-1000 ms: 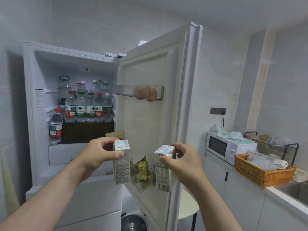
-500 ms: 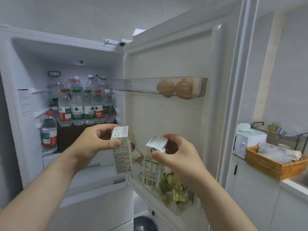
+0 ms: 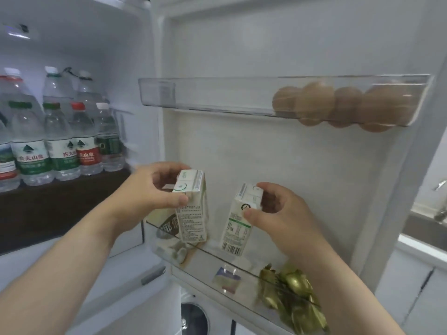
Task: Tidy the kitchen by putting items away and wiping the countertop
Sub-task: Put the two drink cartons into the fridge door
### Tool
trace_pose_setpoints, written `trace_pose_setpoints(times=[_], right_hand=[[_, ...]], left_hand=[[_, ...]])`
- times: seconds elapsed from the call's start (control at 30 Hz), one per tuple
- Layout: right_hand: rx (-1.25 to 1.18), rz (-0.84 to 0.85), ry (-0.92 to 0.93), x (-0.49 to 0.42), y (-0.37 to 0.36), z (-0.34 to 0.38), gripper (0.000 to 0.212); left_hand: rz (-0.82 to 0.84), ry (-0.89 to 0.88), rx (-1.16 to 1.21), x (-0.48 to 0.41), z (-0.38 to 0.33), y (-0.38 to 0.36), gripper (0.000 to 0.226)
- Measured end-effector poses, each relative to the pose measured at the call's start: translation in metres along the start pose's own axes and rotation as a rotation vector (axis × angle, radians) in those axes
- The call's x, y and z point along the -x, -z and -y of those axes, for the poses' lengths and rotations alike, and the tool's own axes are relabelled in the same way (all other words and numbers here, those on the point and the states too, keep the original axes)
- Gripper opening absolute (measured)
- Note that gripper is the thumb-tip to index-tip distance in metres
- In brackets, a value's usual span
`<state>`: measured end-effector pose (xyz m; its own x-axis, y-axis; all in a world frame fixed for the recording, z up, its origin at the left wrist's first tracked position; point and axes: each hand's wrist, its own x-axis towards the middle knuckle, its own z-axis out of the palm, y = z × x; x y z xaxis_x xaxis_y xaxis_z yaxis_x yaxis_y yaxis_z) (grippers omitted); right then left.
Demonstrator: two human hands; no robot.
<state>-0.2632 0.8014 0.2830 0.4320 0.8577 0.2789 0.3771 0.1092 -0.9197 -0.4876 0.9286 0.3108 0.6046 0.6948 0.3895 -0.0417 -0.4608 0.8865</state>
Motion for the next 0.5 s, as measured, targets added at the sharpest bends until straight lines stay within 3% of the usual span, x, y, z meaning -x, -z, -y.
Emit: trace_pose_setpoints(times=[0.13, 0.37, 0.43, 0.5], right_hand=[[0.050, -0.025, -0.025, -0.002, -0.003, -0.004, 0.058], [0.136, -0.024, -0.037, -0.012, -0.004, -0.011, 0.058], [0.158, -0.024, -0.048, -0.012, -0.005, -0.012, 0.049], [0.172, -0.016, -0.062, -0.011, -0.006, -0.013, 0.056]], left_hand=[[0.066, 0.017, -0.046, -0.017, 0.017, -0.003, 0.063], [0.133, 0.030, -0.101, -0.038, 0.030, -0.009, 0.051], [0.175, 0.019, -0.114, -0.043, 0.034, -0.007, 0.061], [0.196, 0.012, -0.124, -0.049, 0.040, -0.005, 0.067]])
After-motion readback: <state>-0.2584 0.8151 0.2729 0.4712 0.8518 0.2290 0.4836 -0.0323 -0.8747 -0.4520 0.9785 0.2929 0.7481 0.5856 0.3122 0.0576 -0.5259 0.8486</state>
